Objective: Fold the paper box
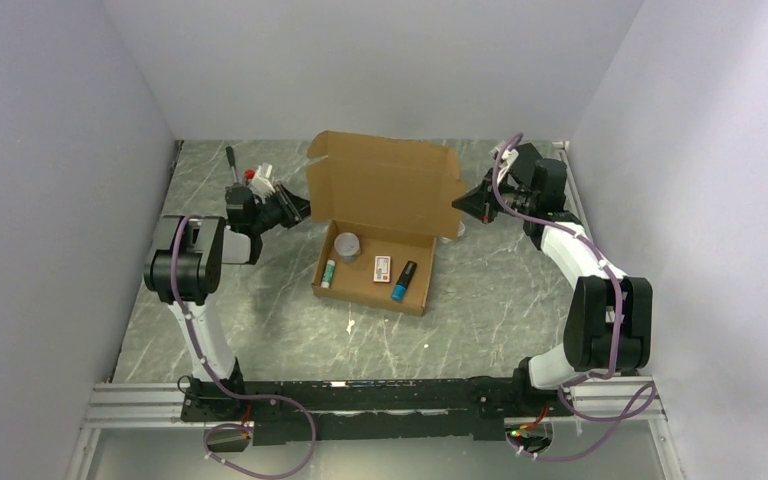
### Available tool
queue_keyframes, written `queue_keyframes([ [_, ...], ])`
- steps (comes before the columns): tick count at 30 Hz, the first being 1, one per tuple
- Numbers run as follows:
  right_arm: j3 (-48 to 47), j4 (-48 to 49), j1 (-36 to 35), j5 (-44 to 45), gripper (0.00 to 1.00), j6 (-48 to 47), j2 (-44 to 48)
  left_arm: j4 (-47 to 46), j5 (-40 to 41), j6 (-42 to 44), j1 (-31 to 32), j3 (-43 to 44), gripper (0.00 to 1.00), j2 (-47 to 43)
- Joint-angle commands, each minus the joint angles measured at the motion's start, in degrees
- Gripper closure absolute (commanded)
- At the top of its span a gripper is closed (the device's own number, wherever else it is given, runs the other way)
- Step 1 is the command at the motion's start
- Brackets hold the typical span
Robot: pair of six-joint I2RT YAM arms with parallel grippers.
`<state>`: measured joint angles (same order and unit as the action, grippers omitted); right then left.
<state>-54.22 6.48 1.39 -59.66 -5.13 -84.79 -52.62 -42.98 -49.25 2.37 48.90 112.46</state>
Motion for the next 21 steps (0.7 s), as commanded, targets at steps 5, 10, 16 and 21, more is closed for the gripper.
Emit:
queue_keyframes([
  [5,-5.0,-5.4,-3.7,2.5,1.0,-6.1,0.2,-5.3,-3.6,1.5,1.8,-6.8,0.84,-5.7],
  [10,-7.2,-9.8,-5.5,7.2,1.0,-9.0,0.4,-0.2,-1.4,5.1,3.3,-8.7,0.83,-9.2],
  [16,-6.3,-9.5,-5.9,11.6,1.0,-11.0,0.7,2.8,-0.2,6.6,3.5,-9.0,0.83,-11.3],
  [21,-3.0,-5.6,-5.8,10.8,1.0,-13.5,2.8,7.3,1.2,8.9,3.3,-8.3,0.82,-13.3],
])
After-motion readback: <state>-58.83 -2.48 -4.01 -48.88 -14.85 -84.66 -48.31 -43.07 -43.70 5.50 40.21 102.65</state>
